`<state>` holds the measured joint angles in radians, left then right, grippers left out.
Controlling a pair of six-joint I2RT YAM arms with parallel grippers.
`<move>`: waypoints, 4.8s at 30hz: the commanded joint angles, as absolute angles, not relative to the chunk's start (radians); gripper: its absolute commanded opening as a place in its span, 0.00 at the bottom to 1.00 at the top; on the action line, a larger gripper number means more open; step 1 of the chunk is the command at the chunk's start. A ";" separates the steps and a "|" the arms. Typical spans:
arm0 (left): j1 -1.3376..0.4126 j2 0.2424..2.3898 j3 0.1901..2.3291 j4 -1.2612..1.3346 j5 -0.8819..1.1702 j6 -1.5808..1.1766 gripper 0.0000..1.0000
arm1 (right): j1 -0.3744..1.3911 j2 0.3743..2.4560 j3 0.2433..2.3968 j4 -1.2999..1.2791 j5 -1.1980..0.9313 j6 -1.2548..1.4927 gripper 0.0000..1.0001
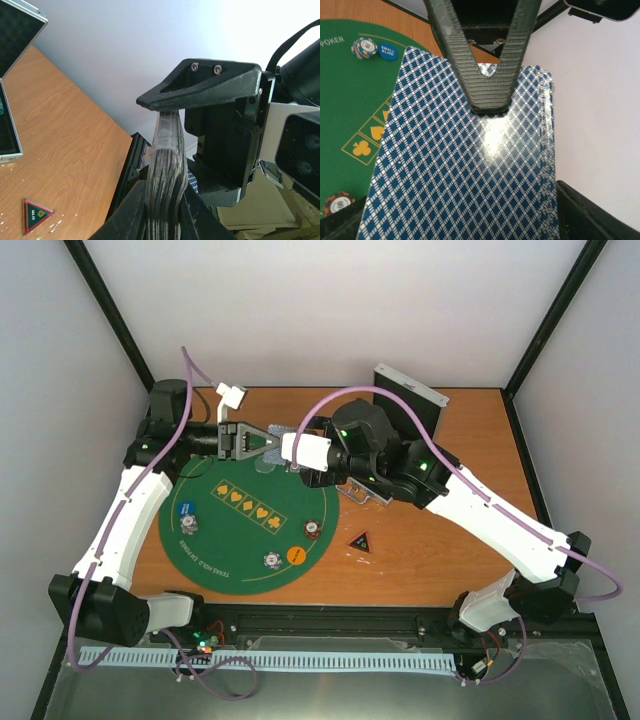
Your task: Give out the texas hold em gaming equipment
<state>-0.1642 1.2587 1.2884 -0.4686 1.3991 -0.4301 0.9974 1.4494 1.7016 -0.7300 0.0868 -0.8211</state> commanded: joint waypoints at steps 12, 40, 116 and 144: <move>-0.169 1.235 1.275 -0.434 1.407 -0.424 0.01 | 1.003 1.456 1.711 -0.719 0.132 -0.801 0.54; -0.169 1.266 1.320 -0.594 1.140 -0.166 0.77 | 1.003 1.429 1.649 -0.683 0.067 -0.754 0.51; -0.114 1.261 1.512 -0.826 1.118 -0.019 1.00 | 0.976 1.361 1.529 -0.646 0.106 -0.700 0.51; -0.023 1.192 1.258 -0.667 1.334 -0.230 0.75 | 0.959 1.372 1.519 -0.598 0.171 -0.714 0.51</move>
<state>-0.0269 1.2114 1.2476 -0.7441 1.2362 -0.1745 0.9634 1.3823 1.5230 -0.6342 0.1684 -0.7136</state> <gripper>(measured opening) 0.750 0.512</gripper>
